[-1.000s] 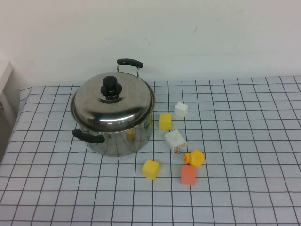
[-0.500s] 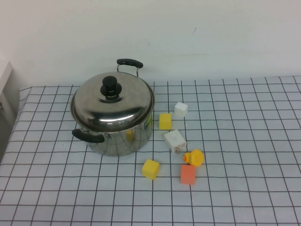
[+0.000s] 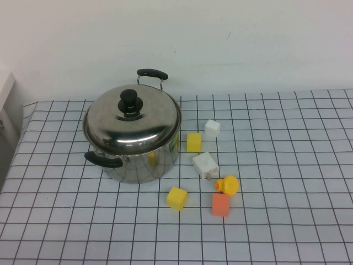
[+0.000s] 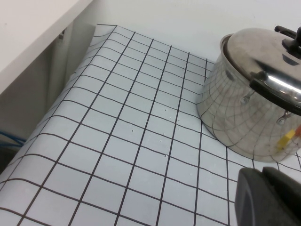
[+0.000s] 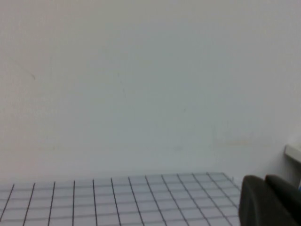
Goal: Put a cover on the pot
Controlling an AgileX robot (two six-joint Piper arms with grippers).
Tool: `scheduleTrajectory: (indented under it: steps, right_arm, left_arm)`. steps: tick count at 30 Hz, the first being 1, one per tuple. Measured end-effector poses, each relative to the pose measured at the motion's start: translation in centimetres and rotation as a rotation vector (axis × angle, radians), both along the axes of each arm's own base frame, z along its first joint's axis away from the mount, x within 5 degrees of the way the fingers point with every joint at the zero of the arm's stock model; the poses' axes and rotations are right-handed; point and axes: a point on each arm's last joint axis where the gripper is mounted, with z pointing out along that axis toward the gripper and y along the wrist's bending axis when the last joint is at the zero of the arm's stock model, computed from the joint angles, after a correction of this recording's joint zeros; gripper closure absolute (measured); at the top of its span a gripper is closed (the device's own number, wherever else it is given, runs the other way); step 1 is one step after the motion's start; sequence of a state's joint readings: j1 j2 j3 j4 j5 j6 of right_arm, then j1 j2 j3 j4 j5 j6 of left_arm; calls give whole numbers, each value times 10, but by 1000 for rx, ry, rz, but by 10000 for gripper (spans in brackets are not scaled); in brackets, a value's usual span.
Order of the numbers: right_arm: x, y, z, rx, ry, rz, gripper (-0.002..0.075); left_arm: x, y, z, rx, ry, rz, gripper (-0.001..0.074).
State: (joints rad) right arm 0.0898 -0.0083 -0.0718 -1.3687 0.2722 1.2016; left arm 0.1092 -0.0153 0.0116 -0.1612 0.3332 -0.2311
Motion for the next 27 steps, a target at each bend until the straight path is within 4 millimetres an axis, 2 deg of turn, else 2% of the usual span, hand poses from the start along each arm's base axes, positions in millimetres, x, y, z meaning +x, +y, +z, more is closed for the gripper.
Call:
scheduleTrajectory:
  steps: [5, 15, 17, 19, 23, 27]
  right_arm:
    - [-3, 0, -3, 4, 157, 6, 718]
    - [-3, 2, -5, -17, 194, 28, 718]
    - [-2, 4, -13, 17, 221, 49, 718]
    - [0, 9, -29, 84, 293, 100, 718]
    - [0, 21, -59, 112, 455, 212, 718]
    - [0, 28, -60, 97, 455, 293, 718]
  left_arm:
    - [0, 0, 0, 0, 0, 0, 738]
    - [0, 0, 0, 0, 0, 0, 738]
    - [0, 0, 0, 0, 0, 0, 738]
    - [0, 0, 0, 0, 0, 0, 738]
    - [0, 0, 0, 0, 0, 0, 738]
    - [0, 0, 0, 0, 0, 0, 738]
